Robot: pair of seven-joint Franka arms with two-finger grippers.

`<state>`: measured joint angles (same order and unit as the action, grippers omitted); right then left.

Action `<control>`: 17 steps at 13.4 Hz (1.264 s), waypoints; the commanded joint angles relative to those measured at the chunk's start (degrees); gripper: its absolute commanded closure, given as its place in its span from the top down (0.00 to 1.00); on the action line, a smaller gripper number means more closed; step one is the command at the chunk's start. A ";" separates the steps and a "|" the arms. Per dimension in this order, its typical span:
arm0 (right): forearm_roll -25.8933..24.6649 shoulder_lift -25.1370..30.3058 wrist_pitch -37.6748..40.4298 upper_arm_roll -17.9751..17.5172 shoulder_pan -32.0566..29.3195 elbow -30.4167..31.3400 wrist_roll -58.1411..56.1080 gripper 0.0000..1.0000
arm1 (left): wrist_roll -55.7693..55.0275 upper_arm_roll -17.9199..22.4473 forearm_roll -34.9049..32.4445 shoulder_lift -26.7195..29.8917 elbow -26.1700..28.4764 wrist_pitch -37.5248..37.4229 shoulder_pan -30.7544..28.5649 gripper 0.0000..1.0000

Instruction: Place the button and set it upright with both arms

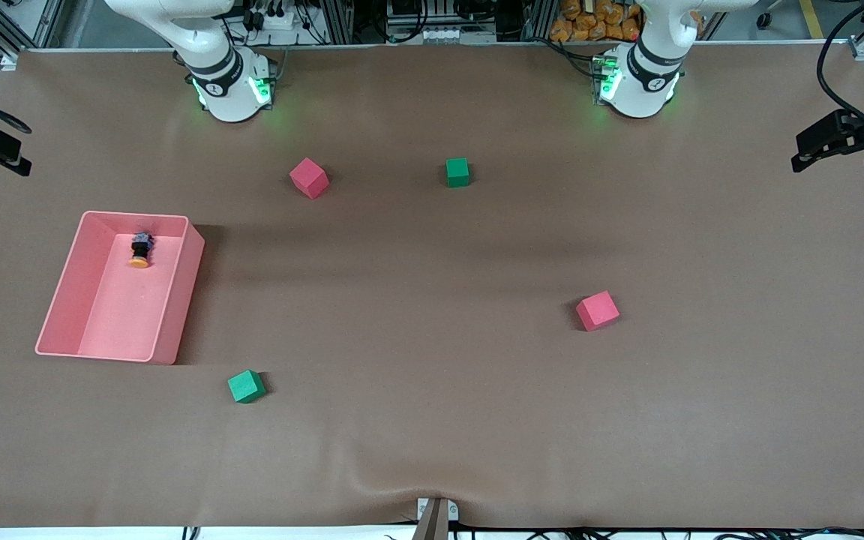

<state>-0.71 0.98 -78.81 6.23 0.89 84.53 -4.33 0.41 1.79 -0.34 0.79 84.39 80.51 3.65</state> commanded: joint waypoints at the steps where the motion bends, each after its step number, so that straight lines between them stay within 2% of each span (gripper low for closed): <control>1: 0.88 0.61 0.94 -0.26 -0.45 -0.25 0.90 1.00 | 1.35 -0.04 0.25 -0.08 -0.37 0.00 -0.31 1.00; 7: 0.88 0.61 1.03 -0.26 -0.45 0.80 0.99 1.00 | 1.35 -0.04 0.69 -0.08 -0.28 0.00 -0.49 1.00; 9: 0.71 0.61 0.68 -0.17 -1.15 3.34 0.90 1.00 | 1.26 -0.04 0.69 -0.08 -0.28 -0.09 -0.57 1.00; 15: -0.35 0.08 -10.46 -0.17 -5.02 18.35 0.29 1.00 | 1.35 0.14 0.60 0.01 -0.28 -0.09 -0.66 1.00; 17: -1.75 -0.71 -19.92 -0.17 -6.68 25.47 0.11 1.00 | 1.35 0.14 0.60 0.01 -0.28 -0.09 -0.66 1.00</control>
<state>-1.13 -0.40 -91.60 6.58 -4.13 102.79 -4.02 0.41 1.93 -0.34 0.78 84.42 80.51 3.42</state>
